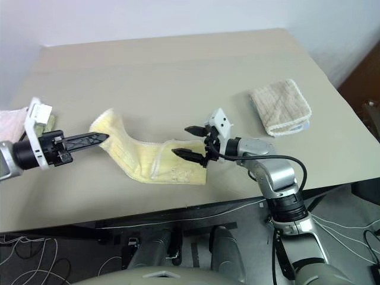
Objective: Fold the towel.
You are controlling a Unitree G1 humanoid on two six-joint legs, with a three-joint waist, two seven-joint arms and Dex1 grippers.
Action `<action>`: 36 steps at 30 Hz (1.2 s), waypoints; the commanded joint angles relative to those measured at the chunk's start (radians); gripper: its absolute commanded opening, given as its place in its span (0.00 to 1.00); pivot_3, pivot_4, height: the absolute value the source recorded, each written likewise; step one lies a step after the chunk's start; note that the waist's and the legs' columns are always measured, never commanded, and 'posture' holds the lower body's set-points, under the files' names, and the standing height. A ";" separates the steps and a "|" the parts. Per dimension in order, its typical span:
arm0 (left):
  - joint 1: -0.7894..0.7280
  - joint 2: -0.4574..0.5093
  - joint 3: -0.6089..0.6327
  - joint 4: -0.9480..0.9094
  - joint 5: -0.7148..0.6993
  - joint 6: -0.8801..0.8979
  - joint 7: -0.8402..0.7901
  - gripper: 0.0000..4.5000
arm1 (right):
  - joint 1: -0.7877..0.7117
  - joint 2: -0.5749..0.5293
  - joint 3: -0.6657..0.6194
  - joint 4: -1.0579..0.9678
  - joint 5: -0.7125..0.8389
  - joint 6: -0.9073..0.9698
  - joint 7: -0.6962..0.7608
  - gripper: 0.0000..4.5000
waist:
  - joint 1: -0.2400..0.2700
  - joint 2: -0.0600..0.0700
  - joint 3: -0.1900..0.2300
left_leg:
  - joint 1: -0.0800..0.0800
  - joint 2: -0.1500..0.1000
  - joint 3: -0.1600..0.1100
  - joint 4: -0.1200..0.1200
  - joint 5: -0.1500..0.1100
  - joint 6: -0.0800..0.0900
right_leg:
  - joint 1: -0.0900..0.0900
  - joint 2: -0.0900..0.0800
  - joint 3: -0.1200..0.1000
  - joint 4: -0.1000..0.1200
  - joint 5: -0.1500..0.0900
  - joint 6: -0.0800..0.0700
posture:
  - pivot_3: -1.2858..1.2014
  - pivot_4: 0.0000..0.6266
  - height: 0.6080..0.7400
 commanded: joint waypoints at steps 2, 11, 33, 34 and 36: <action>-0.166 -0.052 -0.141 0.007 0.098 0.045 -0.116 0.01 | -0.005 0.000 -0.077 -0.041 0.035 0.003 -0.056 1.00 | 0.002 0.000 0.000 | 0.000 0.000 0.000 -0.002 0.001 -0.001 | -0.001 0.000 0.000 0.000 0.000 0.000 | 0.52 0.24 1.00; -0.443 -0.261 -0.413 0.088 0.358 0.092 -0.248 0.01 | 0.051 -0.014 -0.174 -0.070 0.031 -0.004 -0.182 1.00 | 0.005 -0.001 0.000 | -0.001 0.000 -0.001 0.000 0.003 -0.003 | -0.001 0.001 0.000 0.002 0.000 0.000 | 0.52 0.24 1.00; -0.504 -0.446 -0.617 0.045 0.684 0.057 -0.490 0.12 | 0.134 -0.031 -0.208 -0.121 -0.006 -0.008 -0.332 1.00 | 0.008 -0.001 0.001 | 0.001 0.000 -0.004 0.014 0.000 0.003 | 0.008 0.001 -0.002 0.004 0.000 0.000 | 0.52 0.24 1.00; -0.501 -0.452 -0.611 0.045 0.684 0.061 -0.487 0.17 | 0.131 -0.031 -0.206 -0.119 -0.008 -0.008 -0.333 1.00 | 0.008 -0.001 0.001 | 0.000 0.000 -0.005 0.014 0.000 0.003 | 0.008 0.001 -0.002 0.004 0.000 0.000 | 0.52 0.24 1.00; -0.498 -0.458 -0.606 0.038 0.688 0.060 -0.487 0.31 | 0.125 -0.032 -0.202 -0.109 -0.017 -0.016 -0.333 1.00 | 0.008 -0.001 0.001 | 0.000 0.001 -0.005 0.014 0.001 0.005 | 0.008 0.001 -0.002 0.004 0.000 0.000 | 0.52 0.24 1.00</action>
